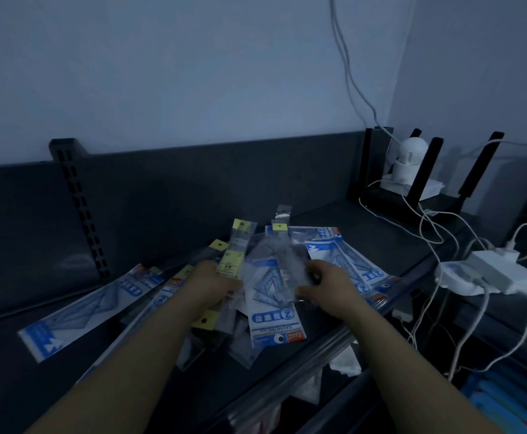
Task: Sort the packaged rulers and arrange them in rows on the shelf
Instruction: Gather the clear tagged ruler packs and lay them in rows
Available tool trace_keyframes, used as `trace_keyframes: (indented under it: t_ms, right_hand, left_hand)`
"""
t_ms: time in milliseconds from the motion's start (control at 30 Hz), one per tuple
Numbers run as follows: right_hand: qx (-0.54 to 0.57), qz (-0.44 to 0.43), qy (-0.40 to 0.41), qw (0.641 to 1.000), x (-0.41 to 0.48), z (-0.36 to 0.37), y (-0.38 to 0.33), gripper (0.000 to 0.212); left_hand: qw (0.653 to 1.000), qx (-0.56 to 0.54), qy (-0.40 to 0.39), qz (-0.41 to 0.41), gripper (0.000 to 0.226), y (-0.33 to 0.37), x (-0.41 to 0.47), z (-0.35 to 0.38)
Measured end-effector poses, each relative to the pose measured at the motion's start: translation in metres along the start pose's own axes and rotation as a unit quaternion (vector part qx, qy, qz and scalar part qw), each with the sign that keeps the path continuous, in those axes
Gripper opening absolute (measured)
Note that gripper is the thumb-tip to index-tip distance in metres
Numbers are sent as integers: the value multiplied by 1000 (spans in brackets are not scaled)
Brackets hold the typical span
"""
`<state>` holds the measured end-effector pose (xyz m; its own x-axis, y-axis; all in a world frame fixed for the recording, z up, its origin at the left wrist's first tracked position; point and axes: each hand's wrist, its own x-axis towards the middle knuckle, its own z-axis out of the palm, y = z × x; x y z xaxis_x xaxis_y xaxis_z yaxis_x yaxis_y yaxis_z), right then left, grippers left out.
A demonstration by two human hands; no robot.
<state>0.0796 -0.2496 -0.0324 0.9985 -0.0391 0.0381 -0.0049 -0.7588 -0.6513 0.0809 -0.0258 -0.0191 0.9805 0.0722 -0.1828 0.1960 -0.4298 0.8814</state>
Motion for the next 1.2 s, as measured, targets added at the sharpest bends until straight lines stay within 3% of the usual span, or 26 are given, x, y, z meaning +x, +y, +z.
trace_keyframes:
  t_ms: [100, 233, 300, 433, 600, 700, 767, 967, 1067, 1200]
  right_hand:
    - [43, 18, 15, 999, 2, -2, -3, 55]
    - [-39, 37, 24, 998, 6, 6, -12, 47]
    - [-42, 46, 9, 998, 9, 7, -14, 29]
    - [-65, 46, 14, 997, 13, 7, -16, 19]
    - [36, 40, 76, 996, 10, -1, -16, 10]
    - [139, 37, 66, 987, 3, -4, -20, 10]
    - [187, 27, 53, 981, -4, -2, -26, 16]
    - [234, -8, 19, 972, -24, 21, -63, 17]
    - [230, -52, -12, 972, -34, 37, -84, 11]
    - [232, -105, -41, 966, -48, 60, -114, 13]
  left_hand:
    - [1000, -12, 5, 3, 9, -1, -2, -2]
    - [1000, 2, 16, 5, 18, -3, -4, 0]
    - [1000, -2, 18, 4, 24, -2, -8, 1]
    - [999, -11, 32, 6, 16, -1, -13, -1]
    - [998, -43, 52, 11, 8, 2, -21, 0]
    - [997, -51, 57, 12, 3, 3, -25, 2]
    - [995, -90, 47, 8, 15, 5, -30, 3]
    - [976, -215, 39, -14, 16, 4, -45, 0]
    - [975, -216, 57, -1, 26, -1, -58, -12]
    - [972, -211, 100, 0, 22, -19, -81, -42]
